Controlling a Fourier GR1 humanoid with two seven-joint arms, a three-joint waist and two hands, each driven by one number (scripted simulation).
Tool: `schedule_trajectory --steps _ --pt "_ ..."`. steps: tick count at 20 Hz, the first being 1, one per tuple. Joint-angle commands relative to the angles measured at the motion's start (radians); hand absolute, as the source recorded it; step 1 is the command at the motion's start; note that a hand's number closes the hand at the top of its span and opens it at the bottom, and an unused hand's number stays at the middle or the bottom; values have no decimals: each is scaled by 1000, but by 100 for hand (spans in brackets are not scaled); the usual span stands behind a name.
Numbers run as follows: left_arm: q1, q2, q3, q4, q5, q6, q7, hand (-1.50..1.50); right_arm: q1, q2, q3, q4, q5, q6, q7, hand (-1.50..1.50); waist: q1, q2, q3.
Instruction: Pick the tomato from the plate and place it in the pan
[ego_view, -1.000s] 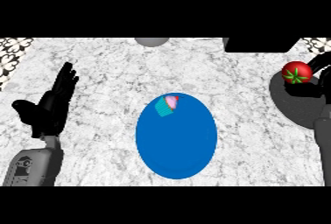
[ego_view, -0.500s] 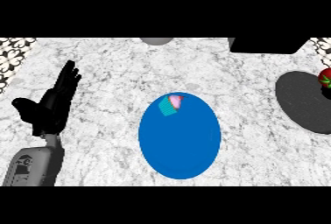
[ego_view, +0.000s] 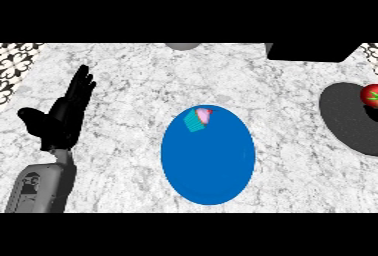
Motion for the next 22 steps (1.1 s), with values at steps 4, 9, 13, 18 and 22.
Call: schedule_trajectory --steps 4,9,13,18,22 --pt "12 -22 -21 -17 -8 7 3 0 -49 -16 -80 153 -111 223 -97 -150 10 0 1" --pt "-5 -11 -8 9 -6 3 -10 0 12 9 -135 156 -159 118 -284 -150 -6 -3 1" --pt "-1 7 11 -5 1 3 12 0 -8 -7 -224 126 -259 119 -368 -150 -19 -10 -1" --pt "74 18 18 -18 -1 -11 -12 0 75 -24 -309 141 -381 269 -488 -150 -36 -18 -3" --pt "77 23 44 0 0 3 -39 0 146 -53 -311 99 -445 511 -505 -150 -65 -29 -7"
